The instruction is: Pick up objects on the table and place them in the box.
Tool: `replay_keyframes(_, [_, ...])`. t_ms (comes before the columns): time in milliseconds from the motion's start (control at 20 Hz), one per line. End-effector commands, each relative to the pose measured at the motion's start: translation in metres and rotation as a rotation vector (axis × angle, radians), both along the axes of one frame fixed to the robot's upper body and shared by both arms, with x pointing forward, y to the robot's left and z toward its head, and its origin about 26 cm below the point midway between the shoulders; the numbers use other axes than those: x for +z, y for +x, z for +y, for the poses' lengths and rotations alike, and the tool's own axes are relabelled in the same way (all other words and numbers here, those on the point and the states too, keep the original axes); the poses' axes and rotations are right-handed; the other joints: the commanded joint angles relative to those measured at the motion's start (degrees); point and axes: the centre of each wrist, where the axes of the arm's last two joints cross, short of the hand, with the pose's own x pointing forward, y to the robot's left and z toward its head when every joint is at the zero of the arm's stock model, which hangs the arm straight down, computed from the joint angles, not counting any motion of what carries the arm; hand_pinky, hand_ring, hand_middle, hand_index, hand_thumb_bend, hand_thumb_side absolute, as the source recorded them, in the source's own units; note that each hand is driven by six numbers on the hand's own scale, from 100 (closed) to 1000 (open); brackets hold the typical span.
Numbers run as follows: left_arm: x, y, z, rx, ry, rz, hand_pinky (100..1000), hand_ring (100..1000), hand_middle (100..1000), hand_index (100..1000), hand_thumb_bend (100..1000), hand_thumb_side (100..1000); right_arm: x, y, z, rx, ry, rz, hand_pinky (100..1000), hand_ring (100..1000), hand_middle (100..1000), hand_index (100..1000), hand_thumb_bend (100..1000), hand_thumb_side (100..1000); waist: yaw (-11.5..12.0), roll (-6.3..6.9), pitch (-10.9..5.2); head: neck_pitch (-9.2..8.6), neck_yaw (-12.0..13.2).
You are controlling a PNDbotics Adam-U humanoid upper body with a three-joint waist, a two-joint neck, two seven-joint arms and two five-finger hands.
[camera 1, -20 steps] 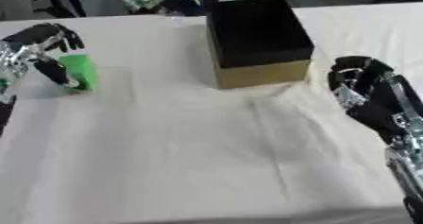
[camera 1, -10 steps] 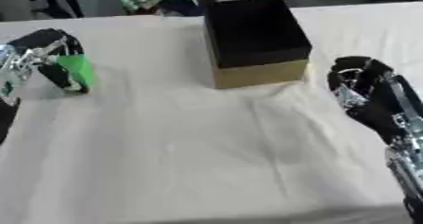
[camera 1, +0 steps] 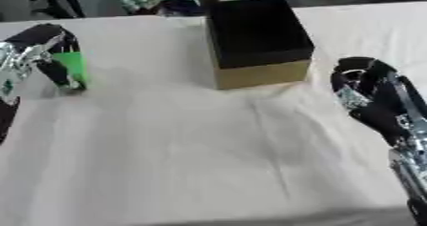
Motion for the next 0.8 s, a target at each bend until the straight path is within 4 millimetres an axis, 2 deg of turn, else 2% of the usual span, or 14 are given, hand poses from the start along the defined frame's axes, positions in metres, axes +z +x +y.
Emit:
replay_keyframes(50, [0.043, -0.002, -0.007, -0.052, -0.018, -0.126, 599, 455, 356, 488, 634, 100, 0.005, 0.0, -0.002, 0.004, -0.004, -0.017, 596, 625, 635, 730, 246, 328, 0.0, -0.01, -1.28, -0.16, -0.1])
replay_keyframes(450, [0.078, 0.002, -0.074, -0.244, -0.095, -0.255, 591, 459, 364, 495, 623, 100, 0.004, 0.0, 0.002, 0.03, -0.008, -0.008, 595, 625, 634, 730, 242, 335, -1.5, 0.01, -1.82, -0.23, 0.6])
replay_keyframes(500, [0.08, 0.003, -0.084, -0.262, -0.108, -0.276, 588, 460, 364, 495, 670, 256, 0.004, 0.0, 0.003, 0.035, -0.008, -0.006, 595, 625, 634, 730, 241, 331, -1.8, 0.05, -1.86, -0.27, 0.7])
replay_keyframes(550, [0.081, 0.004, -0.093, -0.28, -0.125, -0.299, 587, 460, 364, 493, 617, 100, 0.004, 0.0, 0.004, 0.039, -0.008, -0.005, 595, 625, 634, 730, 243, 336, -2.1, 0.09, -1.86, -0.33, 0.8])
replay_keyframes(800, [0.084, 0.01, -0.137, -0.352, -0.222, -0.395, 578, 466, 369, 497, 603, 100, 0.007, 0.002, 0.011, 0.078, -0.016, -0.009, 594, 624, 634, 730, 243, 338, -4.3, 0.39, -1.5, -0.94, 1.8])
